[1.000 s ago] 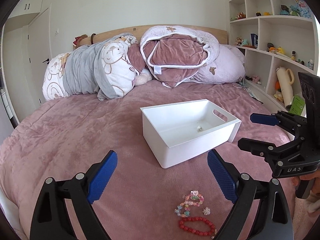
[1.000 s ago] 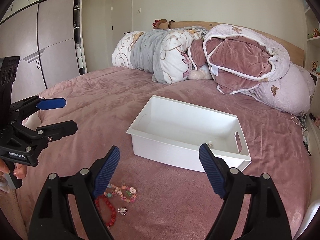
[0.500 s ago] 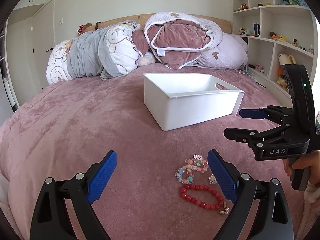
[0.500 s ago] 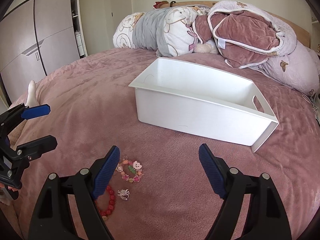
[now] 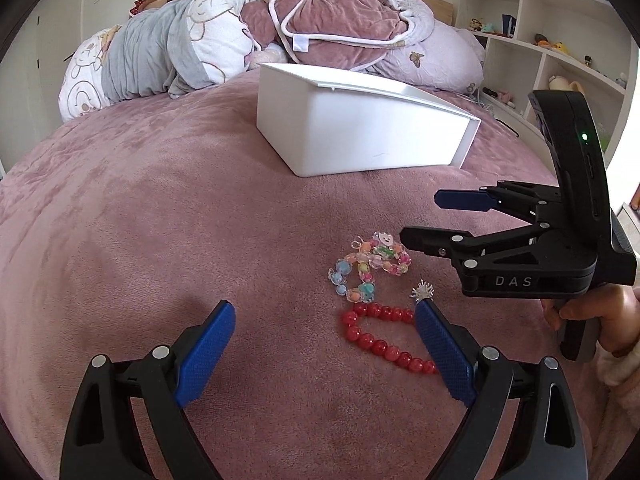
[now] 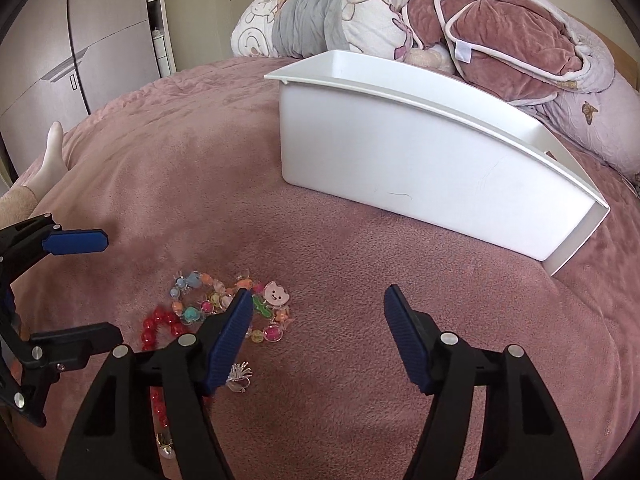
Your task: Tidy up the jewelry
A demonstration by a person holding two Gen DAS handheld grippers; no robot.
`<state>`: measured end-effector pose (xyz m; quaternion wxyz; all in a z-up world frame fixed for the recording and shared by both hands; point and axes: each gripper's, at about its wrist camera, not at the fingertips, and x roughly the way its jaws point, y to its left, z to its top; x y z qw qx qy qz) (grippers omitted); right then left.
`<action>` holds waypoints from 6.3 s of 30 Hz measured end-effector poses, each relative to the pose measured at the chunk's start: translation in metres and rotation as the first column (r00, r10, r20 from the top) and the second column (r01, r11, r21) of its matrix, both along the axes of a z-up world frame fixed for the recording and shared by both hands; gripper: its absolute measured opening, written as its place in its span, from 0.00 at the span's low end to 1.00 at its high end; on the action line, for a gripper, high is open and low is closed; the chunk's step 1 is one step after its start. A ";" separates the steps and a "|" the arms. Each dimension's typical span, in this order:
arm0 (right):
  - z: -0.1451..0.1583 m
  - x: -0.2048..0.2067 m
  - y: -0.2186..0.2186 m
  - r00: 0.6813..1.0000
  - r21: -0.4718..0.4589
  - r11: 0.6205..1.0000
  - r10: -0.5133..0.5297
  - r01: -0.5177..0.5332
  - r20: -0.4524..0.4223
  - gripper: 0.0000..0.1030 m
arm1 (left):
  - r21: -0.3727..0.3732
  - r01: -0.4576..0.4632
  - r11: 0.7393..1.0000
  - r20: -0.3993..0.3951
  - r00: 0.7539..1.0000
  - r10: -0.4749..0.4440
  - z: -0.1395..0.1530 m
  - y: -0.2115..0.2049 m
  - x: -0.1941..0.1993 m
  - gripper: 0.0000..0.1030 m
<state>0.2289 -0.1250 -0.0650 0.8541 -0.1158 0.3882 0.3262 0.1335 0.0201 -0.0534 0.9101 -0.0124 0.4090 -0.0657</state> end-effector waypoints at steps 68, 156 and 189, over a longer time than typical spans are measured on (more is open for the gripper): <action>0.009 -0.027 -0.036 0.999 0.007 1.000 0.024 -0.024 -0.045 0.52 | -0.208 0.031 0.978 -0.054 0.998 -0.043 0.008 0.013 -0.028 0.14; 0.106 0.162 -0.048 0.996 0.174 0.982 -0.087 0.079 0.037 0.37 | -0.025 0.011 1.000 0.073 0.997 -0.009 0.102 -0.024 0.246 0.29; 0.128 0.023 -0.053 0.991 0.100 0.994 -0.045 0.032 0.125 0.77 | 0.018 0.066 0.998 0.132 0.989 -0.068 0.117 -0.023 0.072 0.72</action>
